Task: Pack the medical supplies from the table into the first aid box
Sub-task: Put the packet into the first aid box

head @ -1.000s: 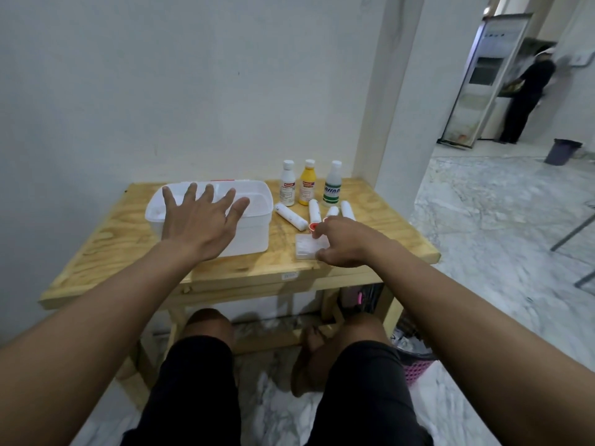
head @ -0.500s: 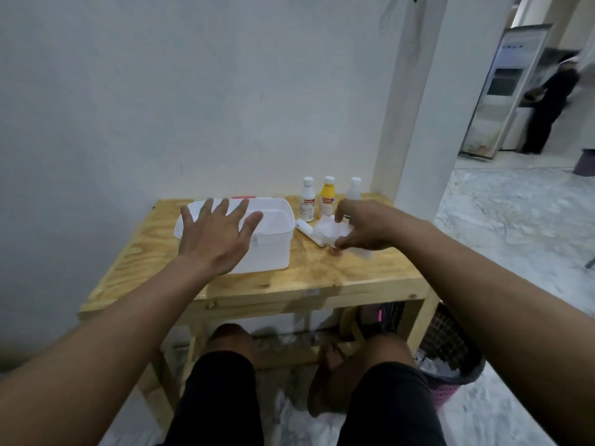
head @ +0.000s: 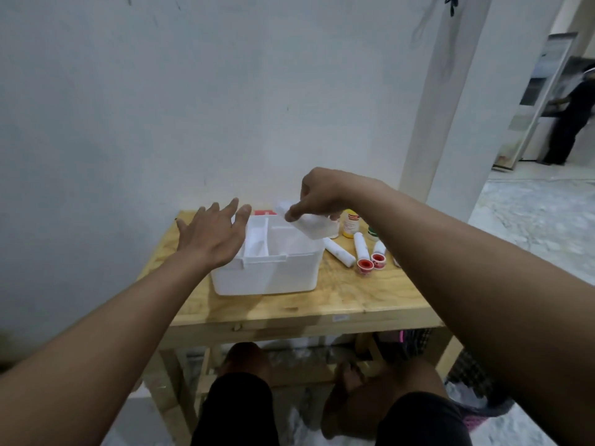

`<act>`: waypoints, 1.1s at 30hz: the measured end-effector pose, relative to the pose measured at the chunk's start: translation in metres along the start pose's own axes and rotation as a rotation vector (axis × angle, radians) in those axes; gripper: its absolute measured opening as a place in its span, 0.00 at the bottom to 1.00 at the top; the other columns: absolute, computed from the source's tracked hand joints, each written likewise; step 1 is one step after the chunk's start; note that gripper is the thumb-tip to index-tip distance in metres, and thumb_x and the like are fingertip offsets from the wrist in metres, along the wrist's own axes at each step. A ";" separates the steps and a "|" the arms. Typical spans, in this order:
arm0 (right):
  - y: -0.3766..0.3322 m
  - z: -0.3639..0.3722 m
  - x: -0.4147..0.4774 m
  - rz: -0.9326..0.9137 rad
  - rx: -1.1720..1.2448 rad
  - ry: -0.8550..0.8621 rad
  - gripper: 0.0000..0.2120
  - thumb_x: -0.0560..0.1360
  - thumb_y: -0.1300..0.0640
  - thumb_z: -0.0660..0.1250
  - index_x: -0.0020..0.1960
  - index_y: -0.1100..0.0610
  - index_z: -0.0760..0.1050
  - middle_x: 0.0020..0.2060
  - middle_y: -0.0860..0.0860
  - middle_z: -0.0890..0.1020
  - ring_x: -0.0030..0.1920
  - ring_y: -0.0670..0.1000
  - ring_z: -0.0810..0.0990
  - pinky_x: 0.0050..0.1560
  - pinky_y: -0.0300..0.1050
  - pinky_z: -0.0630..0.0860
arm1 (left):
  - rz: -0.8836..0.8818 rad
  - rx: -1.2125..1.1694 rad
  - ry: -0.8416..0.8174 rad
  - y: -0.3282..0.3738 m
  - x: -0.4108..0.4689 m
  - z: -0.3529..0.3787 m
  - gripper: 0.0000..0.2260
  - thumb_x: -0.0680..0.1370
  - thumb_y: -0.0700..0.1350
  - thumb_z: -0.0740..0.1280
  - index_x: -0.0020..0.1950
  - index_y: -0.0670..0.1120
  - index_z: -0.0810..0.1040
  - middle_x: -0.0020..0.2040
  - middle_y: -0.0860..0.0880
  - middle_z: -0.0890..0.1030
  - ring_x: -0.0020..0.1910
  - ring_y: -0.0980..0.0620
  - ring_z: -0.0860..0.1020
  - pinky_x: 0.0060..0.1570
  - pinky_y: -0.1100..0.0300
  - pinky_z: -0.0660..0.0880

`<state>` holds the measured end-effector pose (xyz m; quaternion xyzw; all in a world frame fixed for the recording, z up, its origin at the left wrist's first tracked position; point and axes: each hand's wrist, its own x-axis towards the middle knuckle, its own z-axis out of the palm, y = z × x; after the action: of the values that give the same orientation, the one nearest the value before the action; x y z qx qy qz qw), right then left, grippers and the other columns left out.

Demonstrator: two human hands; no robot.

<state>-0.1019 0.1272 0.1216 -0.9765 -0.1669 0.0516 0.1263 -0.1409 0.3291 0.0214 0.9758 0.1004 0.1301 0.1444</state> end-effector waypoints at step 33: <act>-0.028 0.070 0.048 0.141 -0.215 -0.362 0.18 0.79 0.55 0.68 0.67 0.61 0.73 0.56 0.55 0.80 0.56 0.55 0.81 0.63 0.52 0.77 | -0.030 -0.042 -0.133 -0.007 0.015 0.010 0.29 0.84 0.60 0.43 0.82 0.48 0.55 0.82 0.49 0.56 0.80 0.42 0.55 0.75 0.34 0.48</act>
<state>-0.0761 0.1853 0.0590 -0.9684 -0.1229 0.2164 -0.0143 -0.1255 0.3368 0.0137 0.9774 0.1023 0.0646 0.1734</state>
